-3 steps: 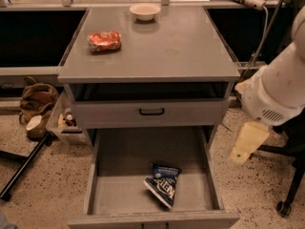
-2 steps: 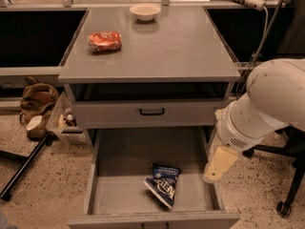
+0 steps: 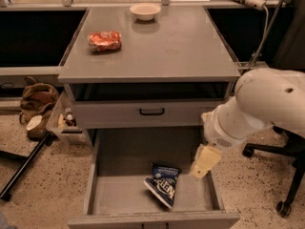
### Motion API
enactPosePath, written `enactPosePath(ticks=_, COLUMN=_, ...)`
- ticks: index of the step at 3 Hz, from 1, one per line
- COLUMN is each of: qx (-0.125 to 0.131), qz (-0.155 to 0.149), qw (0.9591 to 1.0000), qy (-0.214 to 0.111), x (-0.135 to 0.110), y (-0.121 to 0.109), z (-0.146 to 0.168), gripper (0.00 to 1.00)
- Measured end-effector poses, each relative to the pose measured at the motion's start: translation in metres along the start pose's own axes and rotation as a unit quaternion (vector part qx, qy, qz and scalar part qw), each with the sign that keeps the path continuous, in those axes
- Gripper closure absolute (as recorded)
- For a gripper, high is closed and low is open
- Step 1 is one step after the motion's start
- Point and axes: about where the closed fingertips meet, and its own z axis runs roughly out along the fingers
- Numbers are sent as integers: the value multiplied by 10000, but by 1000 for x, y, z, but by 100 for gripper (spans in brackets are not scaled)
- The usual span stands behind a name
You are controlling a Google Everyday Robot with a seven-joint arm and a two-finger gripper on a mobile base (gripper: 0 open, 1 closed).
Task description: Pick blue chip bag from middle drawer and place on counter
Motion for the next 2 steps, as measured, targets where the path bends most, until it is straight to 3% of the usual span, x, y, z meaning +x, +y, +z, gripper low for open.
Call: enactPosePath(ticks=2, qx=-219, qz=73, qw=9949, qy=-986, x=-31, y=1, z=101, gripper=0)
